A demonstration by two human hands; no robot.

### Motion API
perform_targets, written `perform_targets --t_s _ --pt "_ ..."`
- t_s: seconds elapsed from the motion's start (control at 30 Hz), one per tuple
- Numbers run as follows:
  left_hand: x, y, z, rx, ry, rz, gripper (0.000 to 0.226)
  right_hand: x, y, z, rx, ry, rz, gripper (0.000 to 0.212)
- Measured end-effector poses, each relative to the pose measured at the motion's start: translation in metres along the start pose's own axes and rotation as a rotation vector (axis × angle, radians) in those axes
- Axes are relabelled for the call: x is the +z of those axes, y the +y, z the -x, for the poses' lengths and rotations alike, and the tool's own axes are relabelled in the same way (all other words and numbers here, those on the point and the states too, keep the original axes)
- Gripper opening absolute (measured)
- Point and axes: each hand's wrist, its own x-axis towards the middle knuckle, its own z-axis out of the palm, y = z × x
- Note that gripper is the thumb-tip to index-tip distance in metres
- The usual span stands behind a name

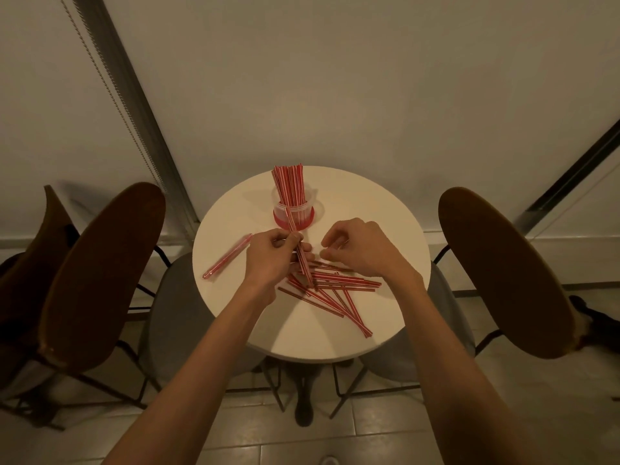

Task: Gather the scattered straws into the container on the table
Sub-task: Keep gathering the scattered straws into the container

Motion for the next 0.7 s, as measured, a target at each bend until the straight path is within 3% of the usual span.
perform_targets --t_s 0.1,0.17,0.23,0.43,0.7 --pt "-0.006 -0.002 0.004 0.001 0.007 0.007 0.015 0.004 0.006 0.006 -0.002 -0.15 0.189 0.057" --pt "-0.008 -0.004 0.006 -0.008 0.004 0.018 0.014 0.009 0.005 0.011 0.005 -0.157 0.264 0.067" --pt "-0.008 -0.006 0.006 -0.016 0.008 0.021 0.015 0.014 0.004 0.013 0.012 -0.1 0.272 0.059" --pt "-0.009 -0.009 0.01 -0.02 -0.014 0.051 0.015 0.029 0.004 0.007 0.051 0.062 0.278 0.009" --pt "-0.006 -0.013 0.01 -0.028 -0.011 0.062 0.016 0.036 0.011 -0.001 0.06 0.124 0.245 0.011"
